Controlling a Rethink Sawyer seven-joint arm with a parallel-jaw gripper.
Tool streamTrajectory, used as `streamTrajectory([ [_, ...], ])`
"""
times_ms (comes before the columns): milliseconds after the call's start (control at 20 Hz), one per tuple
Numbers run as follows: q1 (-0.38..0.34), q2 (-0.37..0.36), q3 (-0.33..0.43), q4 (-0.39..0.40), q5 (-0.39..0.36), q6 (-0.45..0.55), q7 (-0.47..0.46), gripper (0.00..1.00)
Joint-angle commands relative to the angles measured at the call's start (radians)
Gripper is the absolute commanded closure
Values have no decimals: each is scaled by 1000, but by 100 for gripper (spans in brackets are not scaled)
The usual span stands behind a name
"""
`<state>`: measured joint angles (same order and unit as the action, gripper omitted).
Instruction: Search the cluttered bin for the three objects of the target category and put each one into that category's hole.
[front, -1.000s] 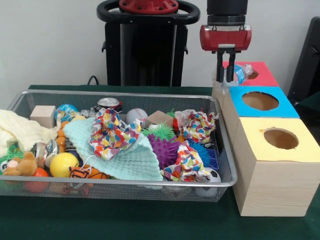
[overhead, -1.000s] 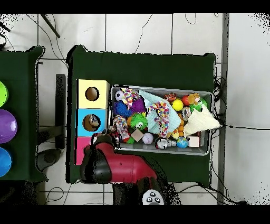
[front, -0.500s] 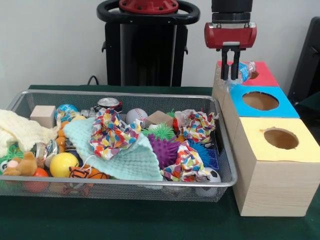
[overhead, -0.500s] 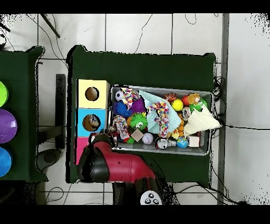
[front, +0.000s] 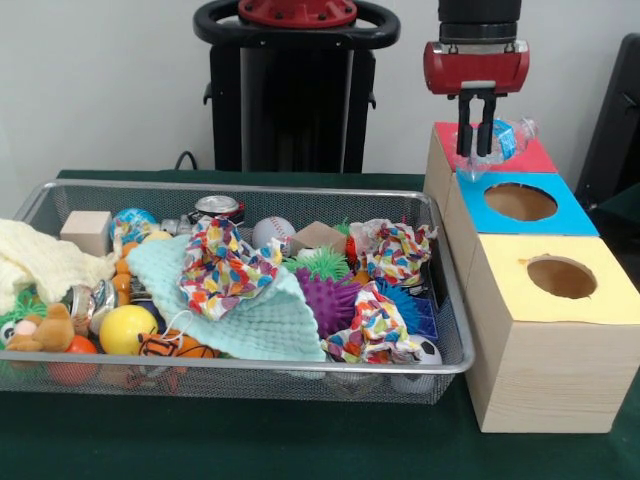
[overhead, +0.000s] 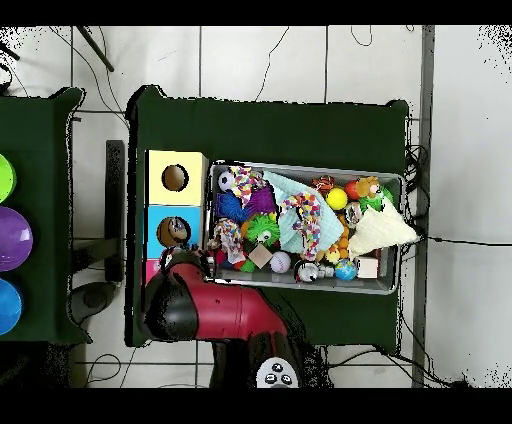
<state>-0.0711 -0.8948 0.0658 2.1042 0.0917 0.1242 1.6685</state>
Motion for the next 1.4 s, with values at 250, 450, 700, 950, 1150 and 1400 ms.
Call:
streamTrajectory([
  [250, 15, 80, 22, -191, 67, 132, 168, 100],
  [450, 18, 91, 22, -191, 63, 111, 173, 100],
  [700, 1, 125, 38, -211, 60, 91, 161, 100],
  [950, -24, 147, 58, -241, 54, 105, 140, 100],
  [1150, -23, 148, 58, -241, 50, 104, 143, 100],
  [1400, -31, 174, 67, -237, 40, 65, 147, 100],
])
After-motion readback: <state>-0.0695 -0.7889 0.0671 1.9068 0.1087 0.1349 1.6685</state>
